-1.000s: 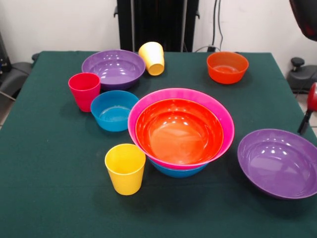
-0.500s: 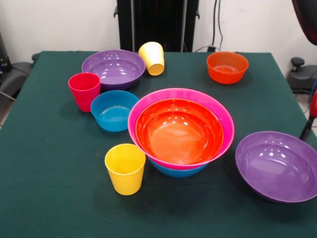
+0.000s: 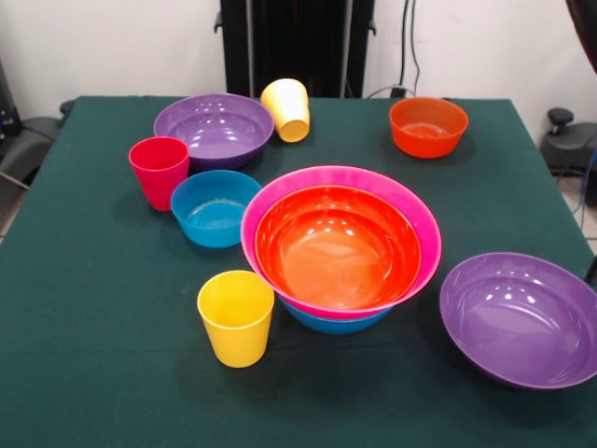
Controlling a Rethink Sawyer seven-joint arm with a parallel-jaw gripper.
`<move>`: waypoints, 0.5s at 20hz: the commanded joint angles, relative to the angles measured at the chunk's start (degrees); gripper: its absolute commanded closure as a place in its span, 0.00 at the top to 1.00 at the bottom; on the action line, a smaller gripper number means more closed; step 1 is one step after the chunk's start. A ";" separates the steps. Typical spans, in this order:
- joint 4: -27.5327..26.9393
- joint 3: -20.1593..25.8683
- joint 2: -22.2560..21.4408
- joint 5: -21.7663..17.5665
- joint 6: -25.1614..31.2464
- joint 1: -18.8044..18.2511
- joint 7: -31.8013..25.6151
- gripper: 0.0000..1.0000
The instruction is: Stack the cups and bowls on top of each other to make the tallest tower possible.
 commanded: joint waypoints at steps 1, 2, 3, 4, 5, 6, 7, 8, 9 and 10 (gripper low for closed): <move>-3.73 1.59 0.96 0.94 6.61 -1.42 9.16 1.00; -4.07 1.45 1.14 0.98 6.61 -1.57 8.85 1.00; -4.37 1.34 1.22 1.06 6.77 -1.78 8.57 1.00; -4.55 1.11 1.32 1.14 6.83 -1.79 8.54 1.00; -4.57 0.87 1.28 1.22 6.93 -1.75 8.55 1.00; -4.65 0.61 1.13 1.30 7.33 -1.74 8.50 1.00; -4.58 0.49 0.76 1.38 7.68 -1.85 8.21 1.00; -4.88 0.30 0.32 1.39 8.59 -2.05 7.60 1.00; -4.92 0.30 -0.10 1.43 9.12 -2.25 7.05 1.00; -5.40 0.08 -0.31 1.39 10.05 -2.45 6.56 1.00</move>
